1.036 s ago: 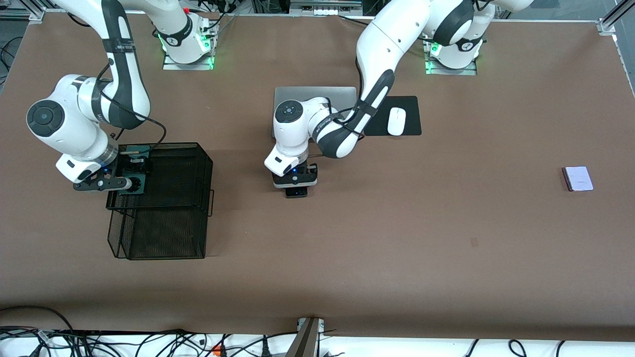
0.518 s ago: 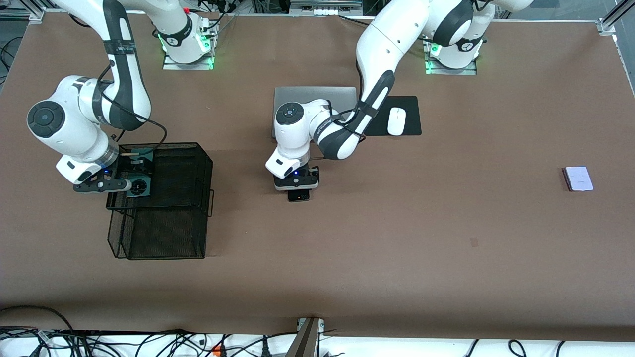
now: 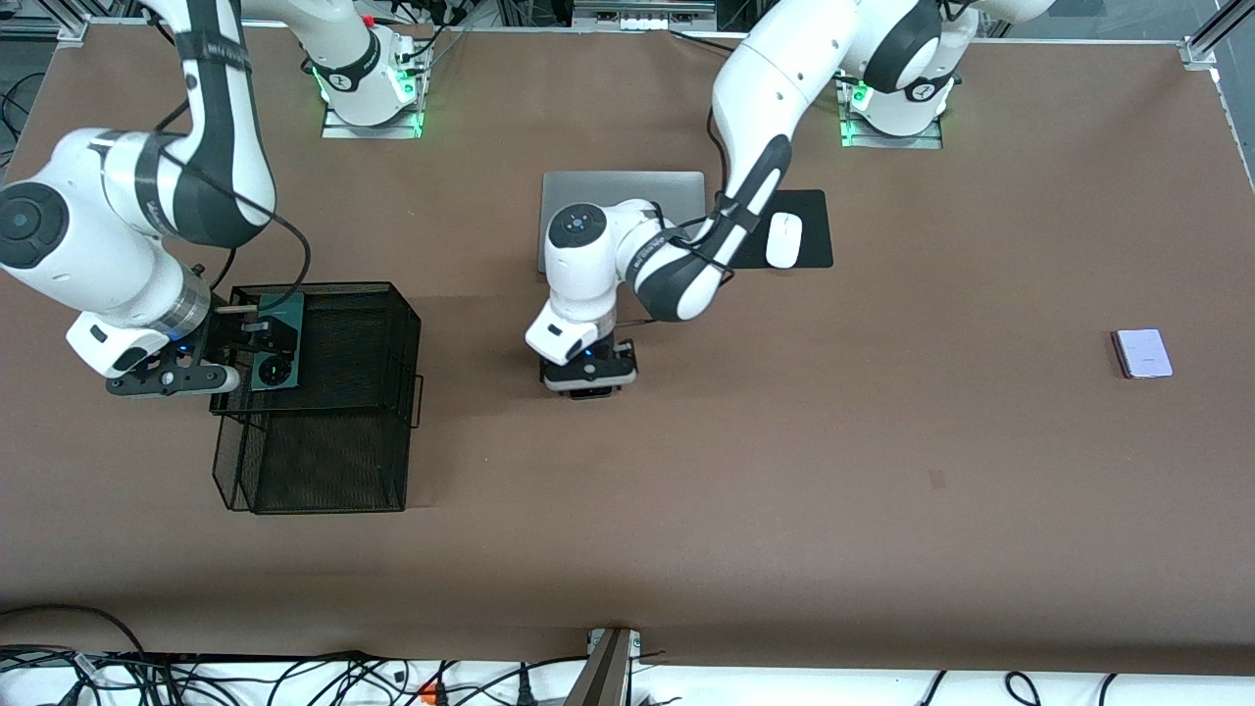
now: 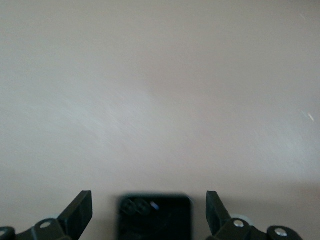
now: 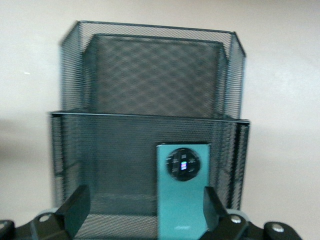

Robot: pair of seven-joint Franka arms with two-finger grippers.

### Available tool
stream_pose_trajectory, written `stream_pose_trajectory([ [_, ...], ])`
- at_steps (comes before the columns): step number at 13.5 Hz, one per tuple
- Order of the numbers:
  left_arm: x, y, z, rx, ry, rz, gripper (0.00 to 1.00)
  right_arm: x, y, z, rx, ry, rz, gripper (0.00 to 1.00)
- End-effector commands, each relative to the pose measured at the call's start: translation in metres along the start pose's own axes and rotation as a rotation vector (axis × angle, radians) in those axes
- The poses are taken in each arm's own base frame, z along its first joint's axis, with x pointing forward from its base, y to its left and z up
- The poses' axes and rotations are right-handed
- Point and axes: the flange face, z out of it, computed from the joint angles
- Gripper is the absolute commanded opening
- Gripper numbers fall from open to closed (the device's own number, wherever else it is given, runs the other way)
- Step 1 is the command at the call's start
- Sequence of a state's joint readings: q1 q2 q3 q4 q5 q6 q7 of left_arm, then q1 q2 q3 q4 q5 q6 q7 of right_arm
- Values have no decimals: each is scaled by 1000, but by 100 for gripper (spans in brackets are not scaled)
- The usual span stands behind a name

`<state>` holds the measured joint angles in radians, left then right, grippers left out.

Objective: Place phones with both arms
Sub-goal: 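Lower the green phone into the basket while the left gripper sets down the flip phone, then move the right gripper to the flip phone while the left reaches the white phone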

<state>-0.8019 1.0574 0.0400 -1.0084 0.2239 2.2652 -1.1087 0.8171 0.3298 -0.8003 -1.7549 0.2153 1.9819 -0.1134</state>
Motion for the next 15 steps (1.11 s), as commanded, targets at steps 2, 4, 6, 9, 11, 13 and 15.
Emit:
stream_pose_trajectory([
  [2,70,-57,-46,52,-71,-15,100,14,-78,-5,1,-28,89,100],
  [4,90,-102,-53,102,-112,-13,100,13,-88,2,-2,-38,107,100],
  [6,105,-159,-57,148,-152,10,100,10,-111,4,9,-44,164,100],
  [9,133,-262,-64,184,-222,79,100,9,-204,29,105,-62,213,99],
  [11,155,-335,-63,194,-264,110,100,13,-270,52,129,-50,193,100],
  [13,175,-406,-65,190,-299,174,100,11,-330,85,137,7,157,100],
  [15,195,-468,-70,183,-313,204,100,2,-369,124,134,65,117,100],
])
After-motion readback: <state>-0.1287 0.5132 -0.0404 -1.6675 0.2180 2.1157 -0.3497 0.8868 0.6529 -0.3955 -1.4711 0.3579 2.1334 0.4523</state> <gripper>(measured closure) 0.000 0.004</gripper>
